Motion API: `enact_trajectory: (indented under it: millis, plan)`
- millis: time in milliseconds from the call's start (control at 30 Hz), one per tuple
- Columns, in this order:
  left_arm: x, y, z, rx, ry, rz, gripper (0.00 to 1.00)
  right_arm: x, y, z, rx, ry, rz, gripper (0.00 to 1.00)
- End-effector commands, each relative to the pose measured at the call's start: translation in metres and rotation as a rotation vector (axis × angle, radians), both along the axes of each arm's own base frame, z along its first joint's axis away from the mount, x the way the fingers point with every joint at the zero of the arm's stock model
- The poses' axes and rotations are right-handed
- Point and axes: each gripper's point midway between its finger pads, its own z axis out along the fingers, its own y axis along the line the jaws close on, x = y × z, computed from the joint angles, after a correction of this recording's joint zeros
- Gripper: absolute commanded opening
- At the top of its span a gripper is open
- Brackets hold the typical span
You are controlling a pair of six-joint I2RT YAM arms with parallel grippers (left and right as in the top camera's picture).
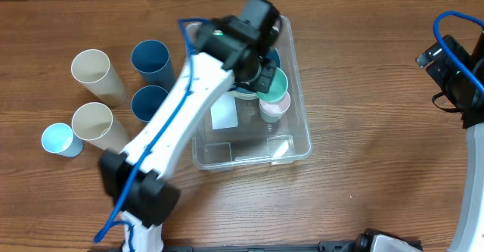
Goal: Pack container
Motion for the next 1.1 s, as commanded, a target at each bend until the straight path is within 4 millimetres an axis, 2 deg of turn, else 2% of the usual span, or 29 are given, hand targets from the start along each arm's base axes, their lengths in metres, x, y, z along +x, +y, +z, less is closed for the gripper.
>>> enact_trajectory:
  millis: [0, 100, 167, 200, 233, 267, 300, 367, 400, 433, 500, 533, 600, 633, 700, 733, 767, 800, 867, 900, 967, 1067]
  plan:
    - [0.008, -0.012, -0.027, 0.037, 0.017, -0.035, 0.04, 0.000, -0.002, 0.006, -0.010, -0.016, -0.011, 1.00]
    - [0.012, -0.017, -0.047, 0.057, 0.045, -0.041, 0.04, 0.000, -0.002, 0.006, -0.010, -0.016, -0.011, 1.00]
    - [0.014, -0.018, -0.051, 0.057, 0.046, -0.041, 0.07, 0.000, -0.002, 0.006, -0.010, -0.016, -0.011, 1.00]
    - [0.012, -0.019, -0.050, 0.051, 0.052, -0.044, 0.18, 0.000, -0.002, 0.006, -0.010, -0.016, -0.011, 1.00]
    - [0.010, -0.020, -0.043, 0.032, 0.054, -0.048, 0.42, 0.000, -0.002, 0.006, -0.010, -0.016, -0.011, 1.00]
    - [0.009, -0.016, -0.030, 0.027, 0.045, -0.037, 0.60, 0.000, -0.002, 0.006, -0.010, -0.016, -0.011, 1.00]
    - [0.008, -0.008, -0.015, 0.030, 0.035, -0.021, 0.60, 0.000, -0.002, 0.006, -0.010, -0.016, -0.010, 1.00]
    - [0.010, 0.031, 0.027, 0.092, -0.027, 0.084, 0.60, 0.000, -0.002, 0.006, -0.010, -0.016, -0.011, 1.00]
    - [0.010, 0.054, 0.046, 0.130, -0.060, 0.156, 0.61, 0.000, -0.002, 0.006, -0.010, -0.016, -0.011, 1.00]
    - [0.006, 0.090, 0.072, 0.173, -0.101, 0.269, 0.65, 0.000, -0.002, 0.006, -0.010, -0.016, -0.011, 1.00]
    - [0.002, 0.132, 0.104, 0.176, -0.160, 0.385, 0.66, 0.000, -0.002, 0.006, -0.010, -0.016, -0.011, 1.00]
    - [0.001, 0.155, 0.119, 0.154, -0.189, 0.454, 0.72, 0.000, -0.002, 0.006, -0.010, -0.016, -0.011, 1.00]
    - [-0.005, 0.200, 0.143, 0.125, -0.238, 0.576, 0.75, 0.000, -0.002, 0.006, -0.010, -0.016, -0.011, 1.00]
    - [-0.012, 0.237, 0.156, 0.116, -0.267, 0.681, 0.78, 0.000, -0.002, 0.006, -0.010, -0.016, -0.011, 1.00]
    - [-0.028, 0.305, 0.168, 0.122, -0.289, 0.872, 0.81, 0.000, -0.002, 0.006, -0.010, -0.016, -0.011, 1.00]
    - [-0.037, 0.332, 0.166, 0.091, -0.265, 0.956, 0.83, 0.000, -0.002, 0.006, -0.010, -0.016, -0.011, 1.00]
    - [-0.042, 0.349, 0.162, 0.055, -0.236, 1.013, 0.84, 0.000, -0.002, 0.006, -0.010, -0.016, -0.011, 1.00]
    - [-0.056, 0.387, 0.147, 0.044, -0.173, 1.133, 0.83, 0.000, -0.002, 0.006, -0.010, -0.016, -0.011, 1.00]
    - [-0.082, 0.432, 0.114, 0.060, -0.052, 1.335, 0.84, 0.000, -0.002, 0.006, -0.010, -0.016, -0.011, 1.00]
    - [-0.098, 0.455, 0.089, 0.053, 0.031, 1.445, 0.85, 0.000, -0.002, 0.006, -0.010, -0.016, -0.011, 1.00]
    - [-0.108, 0.476, 0.050, 0.002, 0.117, 1.532, 0.87, 0.000, -0.002, 0.006, -0.010, -0.016, -0.011, 1.00]
    - [-0.117, 0.500, -0.021, -0.111, 0.214, 1.605, 0.86, 0.000, -0.002, 0.006, -0.010, -0.016, -0.010, 1.00]
